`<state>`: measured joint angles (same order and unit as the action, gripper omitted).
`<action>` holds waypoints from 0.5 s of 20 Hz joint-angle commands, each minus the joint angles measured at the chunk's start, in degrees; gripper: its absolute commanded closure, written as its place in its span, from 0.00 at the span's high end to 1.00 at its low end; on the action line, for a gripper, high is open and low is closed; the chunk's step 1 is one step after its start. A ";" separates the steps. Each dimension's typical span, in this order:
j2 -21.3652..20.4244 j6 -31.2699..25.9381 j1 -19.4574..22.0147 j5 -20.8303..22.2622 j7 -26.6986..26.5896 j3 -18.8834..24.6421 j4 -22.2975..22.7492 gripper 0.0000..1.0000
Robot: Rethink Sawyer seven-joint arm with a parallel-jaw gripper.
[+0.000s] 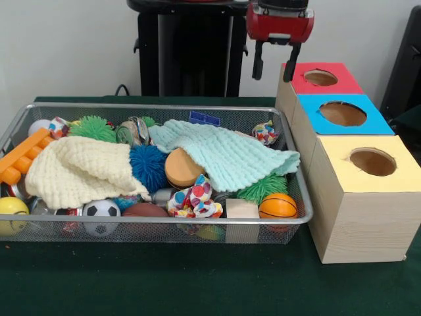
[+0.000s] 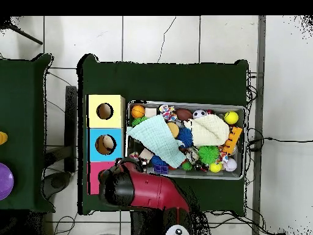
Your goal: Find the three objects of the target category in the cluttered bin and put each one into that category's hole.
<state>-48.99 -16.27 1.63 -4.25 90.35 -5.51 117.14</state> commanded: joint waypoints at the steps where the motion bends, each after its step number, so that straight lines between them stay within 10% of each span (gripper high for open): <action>1: 7.28 4.57 0.60 -5.24 16.75 -1.12 -4.92 1.00; 10: 11.59 9.16 0.15 -7.90 16.46 -2.37 -5.24 1.00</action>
<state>-42.21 -12.05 1.59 -8.38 90.36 -7.58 115.32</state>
